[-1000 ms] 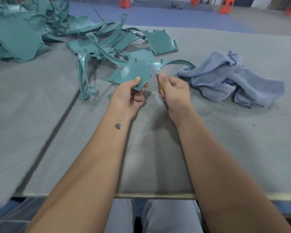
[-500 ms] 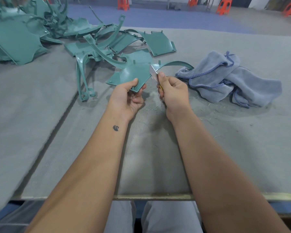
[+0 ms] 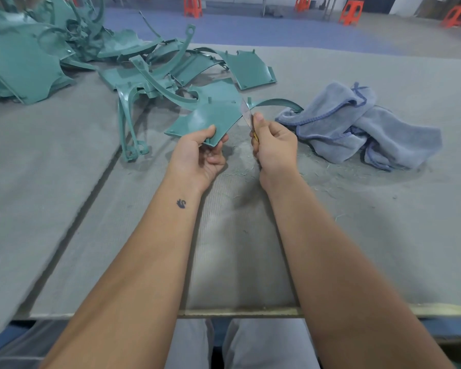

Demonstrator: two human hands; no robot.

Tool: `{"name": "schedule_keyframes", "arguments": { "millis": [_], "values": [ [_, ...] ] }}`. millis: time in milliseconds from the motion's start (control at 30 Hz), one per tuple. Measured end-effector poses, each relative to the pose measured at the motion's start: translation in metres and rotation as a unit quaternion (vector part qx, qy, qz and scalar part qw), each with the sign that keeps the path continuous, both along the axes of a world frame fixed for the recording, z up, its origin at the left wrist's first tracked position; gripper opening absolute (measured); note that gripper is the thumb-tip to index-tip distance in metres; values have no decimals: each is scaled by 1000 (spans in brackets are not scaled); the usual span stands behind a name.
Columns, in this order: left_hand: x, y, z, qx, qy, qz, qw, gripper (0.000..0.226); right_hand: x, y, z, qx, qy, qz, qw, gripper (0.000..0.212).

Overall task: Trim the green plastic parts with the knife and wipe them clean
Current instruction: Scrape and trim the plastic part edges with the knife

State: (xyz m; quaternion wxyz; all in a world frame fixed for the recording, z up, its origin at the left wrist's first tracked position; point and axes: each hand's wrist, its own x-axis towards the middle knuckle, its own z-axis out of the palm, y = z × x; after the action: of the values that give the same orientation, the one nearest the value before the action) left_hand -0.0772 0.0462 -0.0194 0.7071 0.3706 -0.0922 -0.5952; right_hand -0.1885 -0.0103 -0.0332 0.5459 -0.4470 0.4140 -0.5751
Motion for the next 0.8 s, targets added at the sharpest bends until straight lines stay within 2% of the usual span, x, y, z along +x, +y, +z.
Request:
{"name": "schedule_keyframes", "arguments": {
  "millis": [133,333,533,733,800],
  "values": [
    [5,5,-2,-28,50,-8,998,13,-12,-12,5,103,-199,-30,974,28],
    [4,4,-2,-32,48,-2,998,10,-14,-13,2,94,-234,-7,968,24],
    [4,3,-3,-32,82,18,996,11,-17,-9,8,107,-207,52,971,22],
    [4,3,-2,-46,115,60,991,17,-17,-1,6,19,-70,63,995,14],
    [4,5,-2,-52,124,62,989,19,-15,1,7,13,-56,50,997,11]
  ]
}}
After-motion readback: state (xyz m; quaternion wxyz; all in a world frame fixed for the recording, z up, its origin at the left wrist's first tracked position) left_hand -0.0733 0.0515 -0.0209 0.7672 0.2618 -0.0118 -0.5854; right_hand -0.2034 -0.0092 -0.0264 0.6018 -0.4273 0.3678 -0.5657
